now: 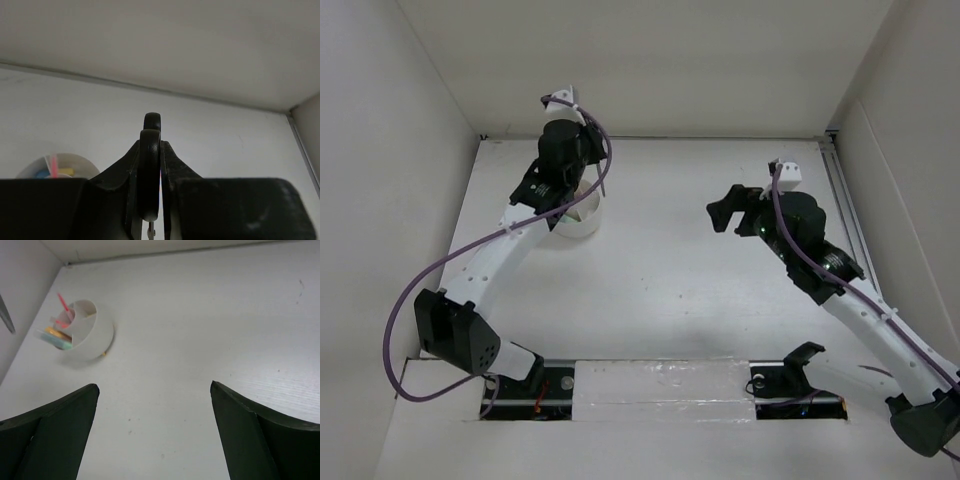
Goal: Sort the stationery into containers
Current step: Place the scissors in the storage box.
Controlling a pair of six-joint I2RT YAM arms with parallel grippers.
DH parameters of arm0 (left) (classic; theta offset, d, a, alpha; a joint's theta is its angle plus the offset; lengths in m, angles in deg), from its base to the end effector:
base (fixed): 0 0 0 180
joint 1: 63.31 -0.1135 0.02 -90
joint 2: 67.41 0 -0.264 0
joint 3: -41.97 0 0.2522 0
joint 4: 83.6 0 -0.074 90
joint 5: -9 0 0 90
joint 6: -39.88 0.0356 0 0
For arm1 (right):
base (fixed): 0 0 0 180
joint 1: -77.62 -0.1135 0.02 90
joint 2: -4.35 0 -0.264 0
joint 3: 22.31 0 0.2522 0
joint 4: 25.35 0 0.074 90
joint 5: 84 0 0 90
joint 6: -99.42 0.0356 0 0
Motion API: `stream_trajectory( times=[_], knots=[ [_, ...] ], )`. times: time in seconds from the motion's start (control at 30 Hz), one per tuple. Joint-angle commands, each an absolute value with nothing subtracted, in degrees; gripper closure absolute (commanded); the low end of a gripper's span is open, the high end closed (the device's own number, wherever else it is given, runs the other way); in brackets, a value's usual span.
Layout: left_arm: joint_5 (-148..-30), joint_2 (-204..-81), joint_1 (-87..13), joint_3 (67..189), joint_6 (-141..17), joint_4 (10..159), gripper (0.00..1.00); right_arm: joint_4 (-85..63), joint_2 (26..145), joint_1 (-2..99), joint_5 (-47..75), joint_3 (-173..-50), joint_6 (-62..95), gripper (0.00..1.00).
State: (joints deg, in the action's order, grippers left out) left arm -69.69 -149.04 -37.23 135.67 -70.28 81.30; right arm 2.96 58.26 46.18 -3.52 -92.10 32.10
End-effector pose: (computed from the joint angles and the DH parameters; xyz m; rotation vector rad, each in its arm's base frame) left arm 0.3057 -0.1419 0.4217 -0.0689 1.6409 -0.4601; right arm 0.1853 0.1064 0.3724 -0.0175 1.8157 0.5280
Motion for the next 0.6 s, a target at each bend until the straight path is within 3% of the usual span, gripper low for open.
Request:
stream_trajectory(
  times=[0.0,0.3,0.57],
  knots=[
    [-56.7,-146.3,-38.0,132.2,-68.8,95.8,1.0,1.0,56.8,46.5,0.9,-89.3,32.7,0.01],
    [-54.8,-146.8,-41.7,119.7,-61.5,116.9,1.0,-0.3,54.2,44.1,1.4,-85.2,33.3,0.01],
    [-59.3,-152.2,-43.4,120.7,-60.1,119.5,1.0,-0.8,55.5,41.1,3.8,-84.7,33.3,0.01]
  ],
)
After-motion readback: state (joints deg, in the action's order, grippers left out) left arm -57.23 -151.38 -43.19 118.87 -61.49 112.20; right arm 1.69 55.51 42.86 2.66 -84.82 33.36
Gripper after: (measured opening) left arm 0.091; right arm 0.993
